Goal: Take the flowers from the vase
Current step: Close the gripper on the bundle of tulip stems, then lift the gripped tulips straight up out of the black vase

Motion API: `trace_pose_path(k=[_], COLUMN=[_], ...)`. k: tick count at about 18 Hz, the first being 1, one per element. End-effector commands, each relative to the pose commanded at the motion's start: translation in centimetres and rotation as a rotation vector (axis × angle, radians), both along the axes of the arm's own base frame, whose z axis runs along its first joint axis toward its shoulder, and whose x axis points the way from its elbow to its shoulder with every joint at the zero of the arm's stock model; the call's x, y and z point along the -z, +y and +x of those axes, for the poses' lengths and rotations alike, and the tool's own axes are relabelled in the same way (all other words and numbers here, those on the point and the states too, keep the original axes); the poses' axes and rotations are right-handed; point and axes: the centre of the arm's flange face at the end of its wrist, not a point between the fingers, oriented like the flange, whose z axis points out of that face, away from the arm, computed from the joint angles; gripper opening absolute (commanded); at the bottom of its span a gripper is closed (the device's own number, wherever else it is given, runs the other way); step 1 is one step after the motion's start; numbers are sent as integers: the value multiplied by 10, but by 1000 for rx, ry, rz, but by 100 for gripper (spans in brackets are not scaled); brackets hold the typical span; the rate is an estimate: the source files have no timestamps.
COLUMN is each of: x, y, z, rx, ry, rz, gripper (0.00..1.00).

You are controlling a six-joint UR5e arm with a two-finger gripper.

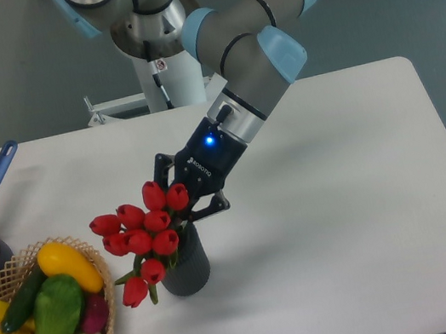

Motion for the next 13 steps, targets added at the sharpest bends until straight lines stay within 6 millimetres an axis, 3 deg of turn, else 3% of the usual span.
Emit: trace_pose_path(k=[13], x=[-62], y=[-27], z=[-2], rx=[-53], ry=[-37], rz=[120], gripper=[25])
